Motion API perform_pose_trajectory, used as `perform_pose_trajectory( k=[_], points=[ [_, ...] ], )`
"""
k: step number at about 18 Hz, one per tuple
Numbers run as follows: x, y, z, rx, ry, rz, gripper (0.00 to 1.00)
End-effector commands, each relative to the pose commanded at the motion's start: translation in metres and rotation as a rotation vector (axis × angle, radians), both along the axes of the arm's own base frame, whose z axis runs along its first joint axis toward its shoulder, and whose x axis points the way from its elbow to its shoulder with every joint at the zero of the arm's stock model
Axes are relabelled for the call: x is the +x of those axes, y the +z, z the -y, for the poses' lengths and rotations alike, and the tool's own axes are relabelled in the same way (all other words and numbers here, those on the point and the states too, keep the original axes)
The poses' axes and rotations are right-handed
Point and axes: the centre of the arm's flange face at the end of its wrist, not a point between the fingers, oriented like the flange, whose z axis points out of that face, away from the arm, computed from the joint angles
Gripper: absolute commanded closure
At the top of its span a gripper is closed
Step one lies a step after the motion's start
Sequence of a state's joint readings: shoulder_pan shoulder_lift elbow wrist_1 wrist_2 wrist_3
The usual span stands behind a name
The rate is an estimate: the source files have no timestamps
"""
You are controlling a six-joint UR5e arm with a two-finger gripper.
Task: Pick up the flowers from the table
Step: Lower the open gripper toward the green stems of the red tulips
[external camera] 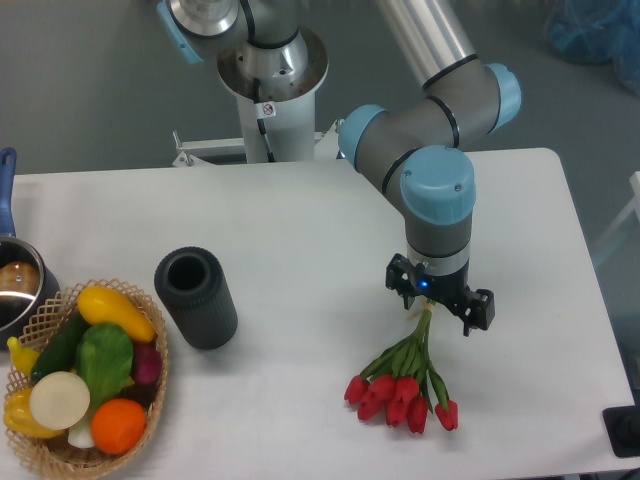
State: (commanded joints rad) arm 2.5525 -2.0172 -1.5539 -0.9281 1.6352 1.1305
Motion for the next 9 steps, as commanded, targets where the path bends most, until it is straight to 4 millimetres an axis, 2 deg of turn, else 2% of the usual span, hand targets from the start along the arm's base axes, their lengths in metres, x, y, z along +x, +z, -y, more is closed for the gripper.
perform_pose_trajectory(
  k=[5,9],
  points=[
    [0.003,-0.007,0.000,-0.005,0.003,0.013,0.00],
    [0.015,-0.043,0.009,-0.011,0.013,0.021,0.00]
  ],
)
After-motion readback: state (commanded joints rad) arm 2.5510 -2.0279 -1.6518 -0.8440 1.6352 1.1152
